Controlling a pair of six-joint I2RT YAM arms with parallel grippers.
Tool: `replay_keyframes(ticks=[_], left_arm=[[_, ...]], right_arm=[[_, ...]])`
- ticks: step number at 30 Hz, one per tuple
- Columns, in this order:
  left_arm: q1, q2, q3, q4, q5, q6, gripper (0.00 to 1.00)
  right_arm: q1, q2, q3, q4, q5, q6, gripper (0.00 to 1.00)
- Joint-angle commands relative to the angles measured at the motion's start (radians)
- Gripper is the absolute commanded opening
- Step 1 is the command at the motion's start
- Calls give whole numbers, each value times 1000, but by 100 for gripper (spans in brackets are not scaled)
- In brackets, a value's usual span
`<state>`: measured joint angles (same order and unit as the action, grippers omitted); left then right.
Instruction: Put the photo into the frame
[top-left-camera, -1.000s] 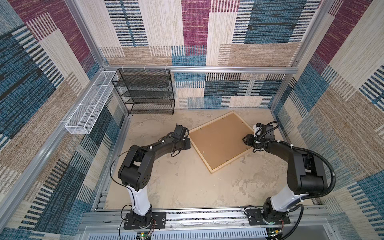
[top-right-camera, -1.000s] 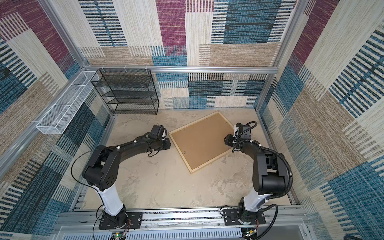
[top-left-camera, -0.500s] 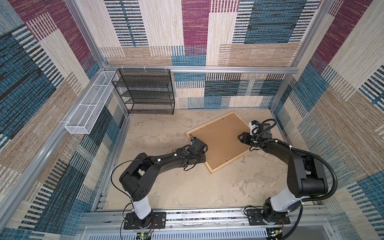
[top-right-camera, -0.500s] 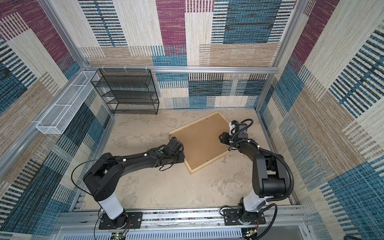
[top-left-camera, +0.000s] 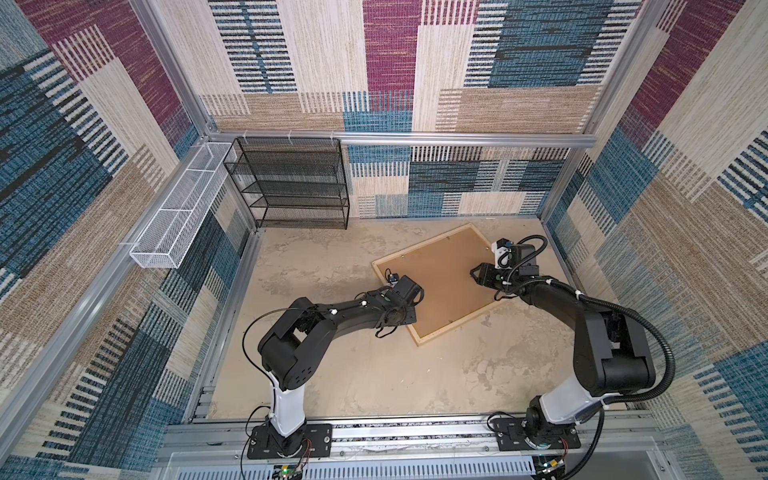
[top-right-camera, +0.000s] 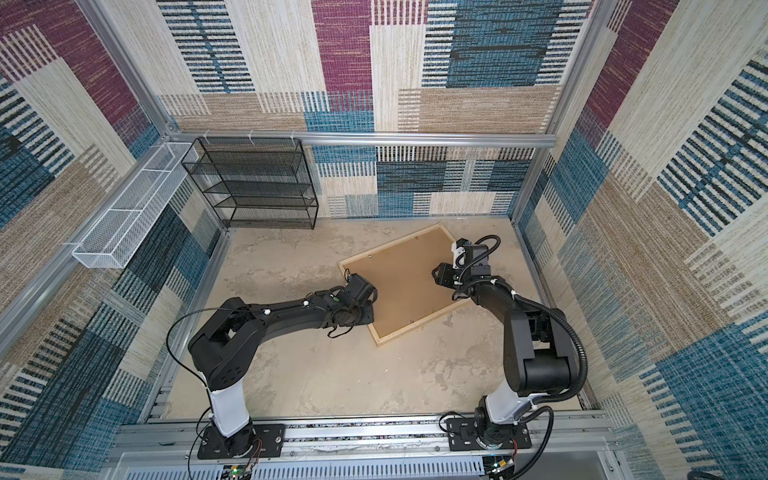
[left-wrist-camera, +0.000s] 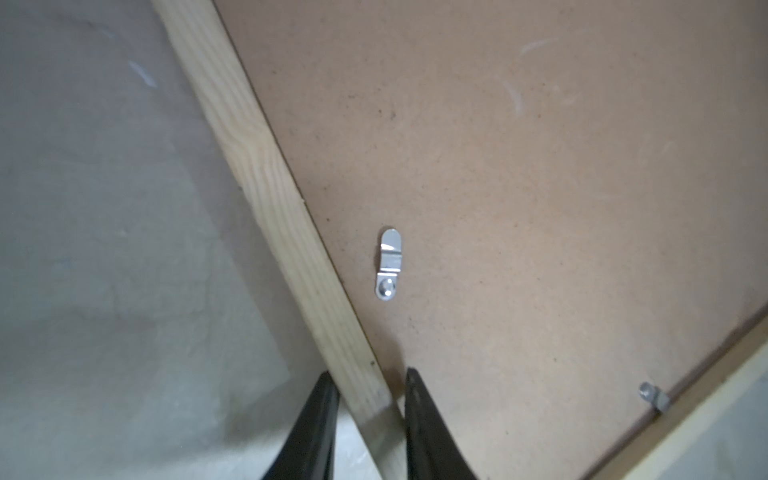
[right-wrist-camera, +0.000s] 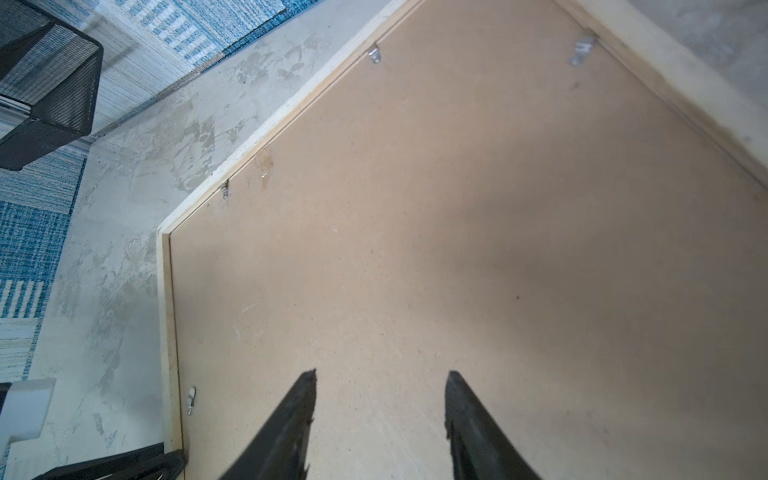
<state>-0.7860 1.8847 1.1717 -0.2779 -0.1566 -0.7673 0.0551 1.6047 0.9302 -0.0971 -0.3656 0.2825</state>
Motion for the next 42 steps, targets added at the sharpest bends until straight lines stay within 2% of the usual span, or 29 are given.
replay_keyframes(ticks=[1, 7, 10, 14, 21, 26, 29, 33, 42], left_arm=[[12, -6, 8, -60, -31, 137, 27], [94, -14, -38, 4, 41, 268, 25], [151, -21, -73, 72, 138, 369, 25], [221, -13, -72, 65, 223, 466, 23], [246, -2, -37, 5, 252, 592, 20], [254, -18, -28, 11, 256, 600, 20], [255, -22, -10, 0, 272, 578, 26], [255, -30, -4, 7, 278, 540, 28], [254, -35, -12, 13, 300, 499, 18]], right_arm=[[32, -1, 3, 31, -14, -10, 52], [101, 29, -10, 71, -47, 0, 51], [153, 45, -14, 90, -67, 1, 51], [204, 75, -14, 125, -103, 20, 50], [335, 159, 17, 190, -123, 63, 47], [408, 240, 71, 211, -132, 72, 43], [431, 283, 95, 218, -130, 79, 36], [446, 323, 115, 230, -140, 84, 30], [460, 384, 153, 232, -159, 83, 20]])
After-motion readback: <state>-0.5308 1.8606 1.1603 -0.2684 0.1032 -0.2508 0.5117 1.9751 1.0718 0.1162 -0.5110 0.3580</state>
